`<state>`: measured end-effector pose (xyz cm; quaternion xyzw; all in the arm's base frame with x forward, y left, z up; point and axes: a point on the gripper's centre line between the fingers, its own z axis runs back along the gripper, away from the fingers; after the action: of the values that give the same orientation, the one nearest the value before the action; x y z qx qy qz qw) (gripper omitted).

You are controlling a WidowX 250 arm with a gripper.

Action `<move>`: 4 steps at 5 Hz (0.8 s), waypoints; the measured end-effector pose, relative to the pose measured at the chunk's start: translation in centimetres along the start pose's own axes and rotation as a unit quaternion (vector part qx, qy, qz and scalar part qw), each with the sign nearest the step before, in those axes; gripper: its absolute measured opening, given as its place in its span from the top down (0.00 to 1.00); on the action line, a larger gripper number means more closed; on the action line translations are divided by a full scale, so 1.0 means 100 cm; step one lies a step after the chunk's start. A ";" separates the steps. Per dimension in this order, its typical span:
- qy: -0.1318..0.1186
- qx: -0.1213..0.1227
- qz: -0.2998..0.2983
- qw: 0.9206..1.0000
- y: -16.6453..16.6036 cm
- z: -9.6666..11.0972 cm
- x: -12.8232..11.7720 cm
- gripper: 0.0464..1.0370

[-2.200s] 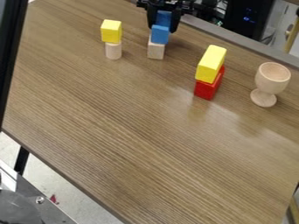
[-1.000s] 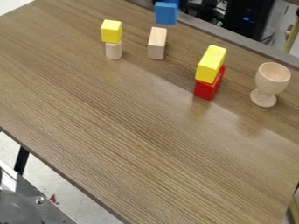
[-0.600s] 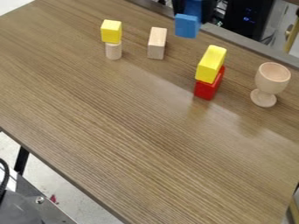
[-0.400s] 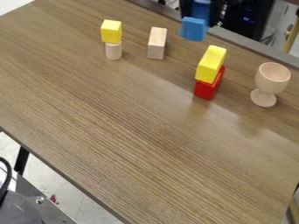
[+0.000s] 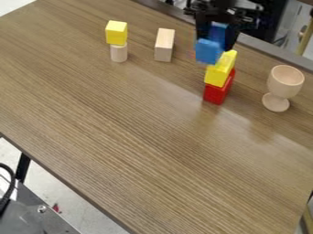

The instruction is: Put the blue arch on top of the yellow rectangle

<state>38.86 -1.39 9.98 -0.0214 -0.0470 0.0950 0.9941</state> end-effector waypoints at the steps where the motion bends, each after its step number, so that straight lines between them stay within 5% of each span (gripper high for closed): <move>1: 0.005 -0.002 -0.002 1.000 -0.004 -0.006 0.004 0.48; 4: 0.006 -0.004 0.005 1.000 -0.012 -0.012 0.011 0.48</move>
<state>40.25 -2.36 8.96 -0.0262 -0.0413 0.0995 0.9938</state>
